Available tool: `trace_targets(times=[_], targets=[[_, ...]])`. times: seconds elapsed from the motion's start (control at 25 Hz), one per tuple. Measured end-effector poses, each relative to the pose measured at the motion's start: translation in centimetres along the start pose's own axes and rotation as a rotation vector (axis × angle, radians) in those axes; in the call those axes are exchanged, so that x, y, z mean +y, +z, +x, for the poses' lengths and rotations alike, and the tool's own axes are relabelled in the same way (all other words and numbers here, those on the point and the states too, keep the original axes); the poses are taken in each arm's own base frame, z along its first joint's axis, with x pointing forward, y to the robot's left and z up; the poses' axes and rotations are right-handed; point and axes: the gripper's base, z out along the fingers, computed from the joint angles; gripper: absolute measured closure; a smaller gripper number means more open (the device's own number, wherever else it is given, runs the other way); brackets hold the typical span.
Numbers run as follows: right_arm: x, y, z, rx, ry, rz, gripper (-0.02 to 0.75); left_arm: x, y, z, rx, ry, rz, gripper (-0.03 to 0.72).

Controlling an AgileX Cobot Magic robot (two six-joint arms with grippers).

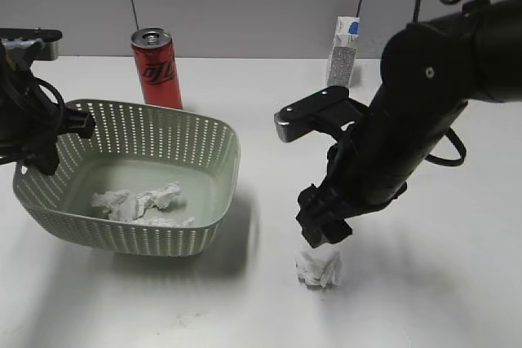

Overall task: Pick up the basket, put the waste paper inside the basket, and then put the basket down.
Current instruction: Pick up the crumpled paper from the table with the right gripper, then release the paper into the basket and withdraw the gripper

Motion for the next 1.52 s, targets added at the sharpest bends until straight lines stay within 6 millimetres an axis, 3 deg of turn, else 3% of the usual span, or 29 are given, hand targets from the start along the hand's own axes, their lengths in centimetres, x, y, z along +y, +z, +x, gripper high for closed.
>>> trace_targets(times=[0.24, 0.6, 0.72, 0.8, 0.92, 1.04, 1.2, 1.52], targets=[[0.0, 1.7, 0.8, -0.021, 0.074, -0.023, 0.146, 0.0, 0.0, -0.1, -0.013, -0.001, 0.002, 0.688], [0.0, 4.8, 1.8, 0.114, 0.142, -0.048, 0.178, 0.0, 0.0, -0.2, -0.020, -0.001, 0.004, 0.688], [0.0, 5.0, 2.0, 0.126, 0.144, -0.049, 0.262, 0.0, 0.0, -0.2, -0.021, -0.001, 0.004, 0.688], [0.0, 5.0, 2.0, 0.129, 0.146, -0.050, 0.365, 0.0, 0.0, -0.2, -0.021, -0.001, 0.004, 0.688], [0.0, 5.0, 2.0, 0.132, 0.147, -0.051, 0.610, 0.0, 0.0, -0.2, -0.022, -0.001, 0.004, 0.688], [0.2, 4.7, 1.5, 0.139, 0.141, -0.059, 0.706, 0.0, 0.0, -0.2, -0.023, -0.001, 0.004, 0.688], [0.6, 2.4, 0.3, 0.095, 0.113, -0.077, 0.719, 0.0, 0.0, -0.2, -0.023, -0.001, 0.004, 0.688], [2.1, -8.3, -5.2, -0.314, 0.088, -0.152, 0.722, -0.1, 0.0, -0.3, -0.029, -0.003, 0.007, 0.688]])
